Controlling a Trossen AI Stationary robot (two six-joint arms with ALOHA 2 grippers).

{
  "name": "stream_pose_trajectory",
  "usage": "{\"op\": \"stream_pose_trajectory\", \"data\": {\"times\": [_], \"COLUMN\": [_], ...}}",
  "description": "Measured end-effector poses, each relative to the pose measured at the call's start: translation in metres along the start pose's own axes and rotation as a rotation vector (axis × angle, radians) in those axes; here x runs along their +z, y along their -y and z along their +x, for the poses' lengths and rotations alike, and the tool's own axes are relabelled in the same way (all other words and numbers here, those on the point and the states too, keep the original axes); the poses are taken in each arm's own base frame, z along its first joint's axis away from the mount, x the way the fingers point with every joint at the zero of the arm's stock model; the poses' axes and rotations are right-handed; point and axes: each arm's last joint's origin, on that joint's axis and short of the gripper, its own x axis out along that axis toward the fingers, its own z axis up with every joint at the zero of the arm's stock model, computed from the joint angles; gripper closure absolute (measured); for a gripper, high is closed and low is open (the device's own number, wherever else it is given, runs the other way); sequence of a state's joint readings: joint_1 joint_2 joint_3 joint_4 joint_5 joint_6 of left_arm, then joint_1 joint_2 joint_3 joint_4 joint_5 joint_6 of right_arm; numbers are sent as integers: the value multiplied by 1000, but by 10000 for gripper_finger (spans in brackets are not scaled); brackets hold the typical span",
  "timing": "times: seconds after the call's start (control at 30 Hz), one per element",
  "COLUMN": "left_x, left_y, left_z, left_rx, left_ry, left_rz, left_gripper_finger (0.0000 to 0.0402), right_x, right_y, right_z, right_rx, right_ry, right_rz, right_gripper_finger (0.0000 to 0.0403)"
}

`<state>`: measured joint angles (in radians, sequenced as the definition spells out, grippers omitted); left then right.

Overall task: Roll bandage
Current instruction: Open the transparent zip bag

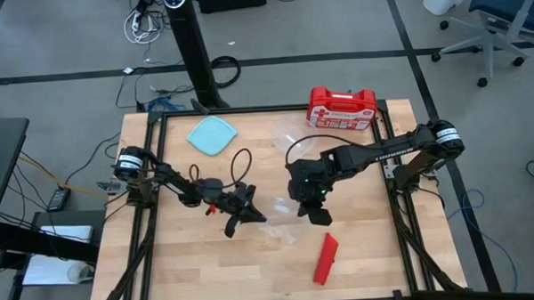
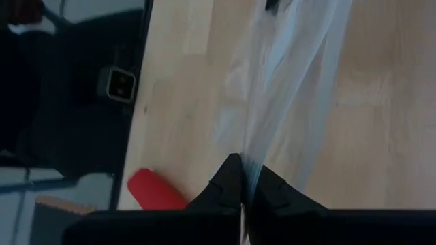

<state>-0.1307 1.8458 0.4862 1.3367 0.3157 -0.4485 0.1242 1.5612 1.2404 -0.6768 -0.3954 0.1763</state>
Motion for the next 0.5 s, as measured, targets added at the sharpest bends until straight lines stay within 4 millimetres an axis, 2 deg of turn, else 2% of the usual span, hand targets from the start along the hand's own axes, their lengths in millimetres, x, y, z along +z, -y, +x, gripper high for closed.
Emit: {"op": "stream_pose_trajectory", "data": {"times": [0.23, 0.5], "left_x": [6, 7], "left_y": [2, 0], "left_z": [0, 0], "left_rx": [2, 54], "left_ry": [67, 96], "left_rz": [19, 22], "left_gripper_finger": [380, 288], "right_x": [-2, -4], "right_y": [0, 1], "right_z": [0, 0], "right_rx": [-3, -22], "right_ry": [-22, -39], "right_rz": [-73, -67], "right_gripper_finger": [402, 403]}}
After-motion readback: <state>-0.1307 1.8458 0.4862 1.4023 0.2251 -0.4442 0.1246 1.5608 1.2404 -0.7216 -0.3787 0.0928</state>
